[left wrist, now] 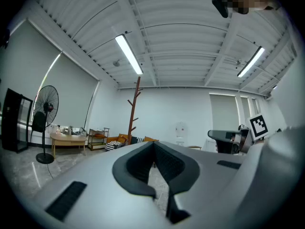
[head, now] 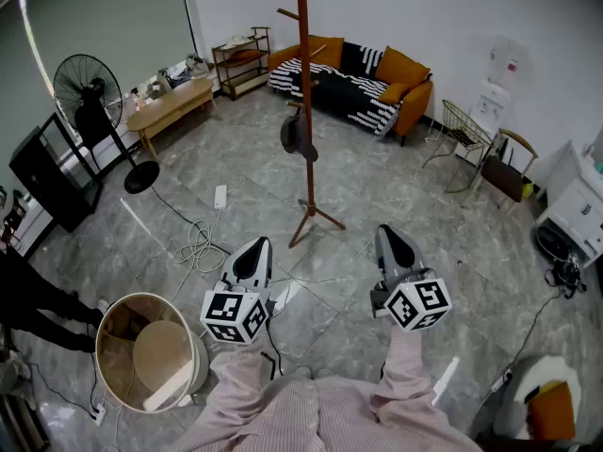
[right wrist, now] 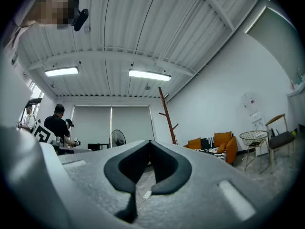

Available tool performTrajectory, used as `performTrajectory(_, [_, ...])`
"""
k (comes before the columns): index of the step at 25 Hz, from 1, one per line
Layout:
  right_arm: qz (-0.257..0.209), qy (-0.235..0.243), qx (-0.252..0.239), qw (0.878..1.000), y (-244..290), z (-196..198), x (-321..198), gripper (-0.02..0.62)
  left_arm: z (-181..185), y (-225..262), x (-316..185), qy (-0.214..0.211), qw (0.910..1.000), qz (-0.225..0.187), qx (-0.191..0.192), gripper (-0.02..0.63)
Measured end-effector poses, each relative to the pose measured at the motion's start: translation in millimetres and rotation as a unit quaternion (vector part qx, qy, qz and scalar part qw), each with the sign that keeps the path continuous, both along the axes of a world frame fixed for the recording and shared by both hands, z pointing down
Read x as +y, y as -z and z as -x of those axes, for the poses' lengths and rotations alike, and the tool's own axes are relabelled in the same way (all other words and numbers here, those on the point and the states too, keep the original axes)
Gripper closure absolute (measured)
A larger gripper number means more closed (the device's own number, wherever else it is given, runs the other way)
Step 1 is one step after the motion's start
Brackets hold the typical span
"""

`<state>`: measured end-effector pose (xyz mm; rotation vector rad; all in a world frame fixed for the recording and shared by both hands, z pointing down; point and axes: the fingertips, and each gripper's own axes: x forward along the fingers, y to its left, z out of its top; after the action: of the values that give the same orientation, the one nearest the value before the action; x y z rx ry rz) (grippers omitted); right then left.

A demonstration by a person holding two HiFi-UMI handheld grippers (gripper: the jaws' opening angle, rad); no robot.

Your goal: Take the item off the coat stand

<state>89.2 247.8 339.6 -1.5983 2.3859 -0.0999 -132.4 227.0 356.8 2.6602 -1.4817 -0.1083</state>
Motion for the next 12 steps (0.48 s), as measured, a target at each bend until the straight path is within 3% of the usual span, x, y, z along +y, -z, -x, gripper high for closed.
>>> performTrajectory(12, [-0.005, 0.013, 0.002, 1.0, -3.0, -7.7, 2.5, 0.591, -8.6, -3.2, 5.3, 0.007, 1.0, 0.001, 0.006, 0.604])
